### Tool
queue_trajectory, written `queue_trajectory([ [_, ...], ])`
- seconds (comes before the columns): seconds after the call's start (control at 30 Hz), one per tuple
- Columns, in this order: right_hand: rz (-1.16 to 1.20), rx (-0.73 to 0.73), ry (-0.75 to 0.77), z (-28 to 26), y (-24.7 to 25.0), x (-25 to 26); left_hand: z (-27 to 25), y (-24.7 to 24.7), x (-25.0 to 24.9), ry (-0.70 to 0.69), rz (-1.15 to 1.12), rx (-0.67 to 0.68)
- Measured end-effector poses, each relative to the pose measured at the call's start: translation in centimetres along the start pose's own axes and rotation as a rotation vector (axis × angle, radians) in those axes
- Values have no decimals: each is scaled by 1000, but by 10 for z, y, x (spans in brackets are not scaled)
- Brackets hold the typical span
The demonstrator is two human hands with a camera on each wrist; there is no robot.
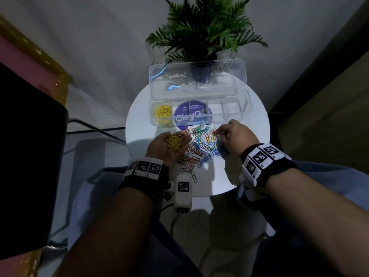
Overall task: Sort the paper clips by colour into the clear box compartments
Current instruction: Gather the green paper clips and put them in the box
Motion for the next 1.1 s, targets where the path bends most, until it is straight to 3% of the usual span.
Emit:
queue_trajectory([
  [0.2,-114,127,-1,12,-16,0,-4,6,-2,-1,-17,0],
  [0.43,-83,-2,-80,9,-2,-13,-6,17,-1,-10,-32,-21],
  [0.67,-100,67,-31,15,-11,3,-9,18,-5,-26,-26,-22],
  [0.8,-44,14,-11,20,-5,11,-7,15,-4,-18,-27,-19],
  [0.97,-94,107,71,23,-19,19,-3,13,-3,-12,-24,-22],
  [1.1,-84,123,33,24,-18,12,2,12,-3,-6,-23,-21],
])
Point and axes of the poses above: each hand's wrist, its own z-axis towards the middle knuckle, its own y-axis out of the back of the hand, x = y × z, the point moved 9 cm from there along z, towards the middle knuckle, and after that the axes turned 6 degrees about y, right-handed, at the moved point
